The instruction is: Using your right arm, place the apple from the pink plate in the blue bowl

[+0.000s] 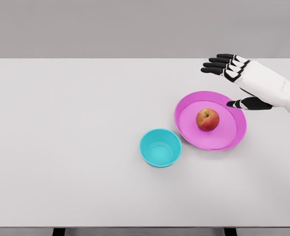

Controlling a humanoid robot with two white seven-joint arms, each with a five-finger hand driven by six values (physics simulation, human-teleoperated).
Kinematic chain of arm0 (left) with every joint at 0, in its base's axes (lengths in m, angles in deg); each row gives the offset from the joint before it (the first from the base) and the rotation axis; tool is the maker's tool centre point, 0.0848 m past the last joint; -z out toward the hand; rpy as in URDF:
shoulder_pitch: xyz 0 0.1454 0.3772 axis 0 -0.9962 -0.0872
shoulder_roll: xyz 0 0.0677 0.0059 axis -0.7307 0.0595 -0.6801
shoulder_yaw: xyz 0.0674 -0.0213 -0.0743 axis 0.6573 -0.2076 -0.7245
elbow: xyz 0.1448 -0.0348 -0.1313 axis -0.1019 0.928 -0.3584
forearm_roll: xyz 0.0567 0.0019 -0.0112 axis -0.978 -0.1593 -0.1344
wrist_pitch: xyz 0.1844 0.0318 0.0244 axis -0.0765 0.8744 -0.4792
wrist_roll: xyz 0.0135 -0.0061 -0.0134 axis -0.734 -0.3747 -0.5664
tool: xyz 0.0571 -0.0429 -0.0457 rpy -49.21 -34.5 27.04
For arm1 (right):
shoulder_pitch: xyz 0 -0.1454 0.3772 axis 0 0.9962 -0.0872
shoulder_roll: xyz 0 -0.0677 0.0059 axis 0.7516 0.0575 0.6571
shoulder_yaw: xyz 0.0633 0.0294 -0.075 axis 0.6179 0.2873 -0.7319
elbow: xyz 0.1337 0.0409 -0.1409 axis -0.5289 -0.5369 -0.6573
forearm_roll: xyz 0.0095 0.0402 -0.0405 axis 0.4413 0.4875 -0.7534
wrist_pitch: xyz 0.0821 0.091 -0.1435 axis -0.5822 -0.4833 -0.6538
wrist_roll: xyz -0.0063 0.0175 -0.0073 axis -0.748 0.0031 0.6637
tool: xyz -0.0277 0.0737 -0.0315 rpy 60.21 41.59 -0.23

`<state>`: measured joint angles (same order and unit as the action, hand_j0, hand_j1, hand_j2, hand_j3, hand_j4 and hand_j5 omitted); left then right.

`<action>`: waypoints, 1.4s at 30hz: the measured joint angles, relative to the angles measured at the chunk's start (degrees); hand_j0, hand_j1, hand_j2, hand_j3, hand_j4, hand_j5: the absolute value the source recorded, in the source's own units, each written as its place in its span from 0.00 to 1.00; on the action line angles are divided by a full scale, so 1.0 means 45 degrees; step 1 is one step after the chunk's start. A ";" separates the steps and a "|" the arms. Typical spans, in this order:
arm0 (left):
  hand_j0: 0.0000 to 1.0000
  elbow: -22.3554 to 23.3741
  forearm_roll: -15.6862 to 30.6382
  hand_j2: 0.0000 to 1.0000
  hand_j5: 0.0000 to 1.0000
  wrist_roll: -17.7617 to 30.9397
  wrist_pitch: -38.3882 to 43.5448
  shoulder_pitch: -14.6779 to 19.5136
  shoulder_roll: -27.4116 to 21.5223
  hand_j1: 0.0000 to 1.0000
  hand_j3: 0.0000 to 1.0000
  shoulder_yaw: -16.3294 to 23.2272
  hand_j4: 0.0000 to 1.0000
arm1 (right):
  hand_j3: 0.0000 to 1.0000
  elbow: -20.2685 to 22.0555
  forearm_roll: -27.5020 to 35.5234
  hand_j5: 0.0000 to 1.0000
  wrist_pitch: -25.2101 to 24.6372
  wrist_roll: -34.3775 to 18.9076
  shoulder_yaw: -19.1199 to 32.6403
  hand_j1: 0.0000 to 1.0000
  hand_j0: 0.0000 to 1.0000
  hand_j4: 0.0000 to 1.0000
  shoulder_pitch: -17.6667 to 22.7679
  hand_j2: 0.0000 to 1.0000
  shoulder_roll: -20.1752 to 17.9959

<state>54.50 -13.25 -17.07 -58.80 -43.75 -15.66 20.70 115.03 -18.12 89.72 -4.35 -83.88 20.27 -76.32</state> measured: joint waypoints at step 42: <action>1.00 -0.0006 0.0001 1.00 1.00 0.0003 0.0001 0.0000 0.0000 1.00 1.00 0.0001 1.00 | 1.00 -0.4637 -0.0343 1.00 -0.0037 -0.6978 -0.3244 1.00 1.00 1.00 -0.3887 1.00 0.2249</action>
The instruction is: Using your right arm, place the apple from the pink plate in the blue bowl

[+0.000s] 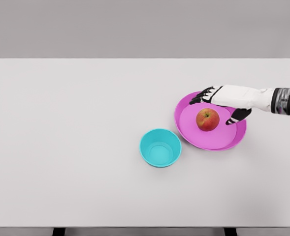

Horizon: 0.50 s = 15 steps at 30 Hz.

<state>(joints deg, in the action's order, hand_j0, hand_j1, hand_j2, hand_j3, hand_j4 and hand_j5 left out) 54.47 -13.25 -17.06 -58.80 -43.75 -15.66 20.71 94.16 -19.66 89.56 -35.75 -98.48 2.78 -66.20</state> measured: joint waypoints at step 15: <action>1.00 0.0002 -0.0001 1.00 1.00 0.0002 -0.0001 0.0000 0.0000 1.00 1.00 -0.0002 1.00 | 1.00 -0.0822 -0.0066 1.00 -0.0013 0.0000 -0.0955 1.00 1.00 1.00 -0.0352 1.00 0.0355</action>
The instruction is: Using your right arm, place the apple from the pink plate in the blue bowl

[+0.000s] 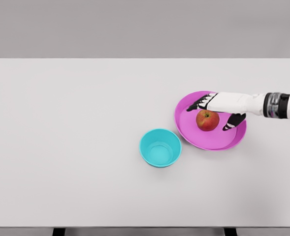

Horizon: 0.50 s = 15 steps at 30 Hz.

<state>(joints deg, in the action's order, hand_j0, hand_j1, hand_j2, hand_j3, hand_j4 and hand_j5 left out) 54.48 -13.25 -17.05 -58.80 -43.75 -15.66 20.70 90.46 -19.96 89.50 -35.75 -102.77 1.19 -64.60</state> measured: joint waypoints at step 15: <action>1.00 -0.0005 0.0001 1.00 1.00 0.0000 0.0002 0.0000 0.0000 1.00 1.00 0.0003 1.00 | 0.70 -0.0181 -0.0016 0.70 -0.0001 0.0000 -0.0209 0.70 0.70 0.70 0.0000 0.70 0.0108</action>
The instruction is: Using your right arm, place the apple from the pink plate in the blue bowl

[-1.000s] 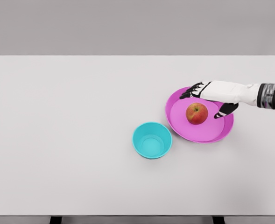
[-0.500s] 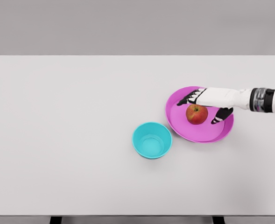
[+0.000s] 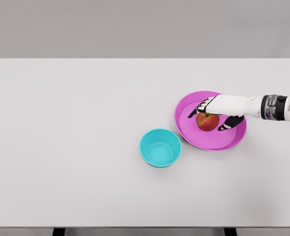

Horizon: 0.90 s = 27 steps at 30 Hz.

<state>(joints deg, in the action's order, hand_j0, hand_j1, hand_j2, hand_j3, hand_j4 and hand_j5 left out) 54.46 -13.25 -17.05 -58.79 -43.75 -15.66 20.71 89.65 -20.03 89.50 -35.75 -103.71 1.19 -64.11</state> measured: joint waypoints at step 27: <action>1.00 0.0008 -0.0002 1.00 1.00 -0.0002 0.0000 0.0000 0.0000 1.00 1.00 0.0000 1.00 | 0.56 0.0869 -0.0056 0.56 0.0126 0.0000 -0.0024 0.56 0.56 0.56 -0.0586 0.56 -0.0188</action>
<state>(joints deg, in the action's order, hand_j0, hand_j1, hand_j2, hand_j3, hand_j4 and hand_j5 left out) 54.49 -13.26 -17.05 -58.79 -43.75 -15.66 20.71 93.56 -20.28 90.06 -35.74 -103.82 -1.44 -64.96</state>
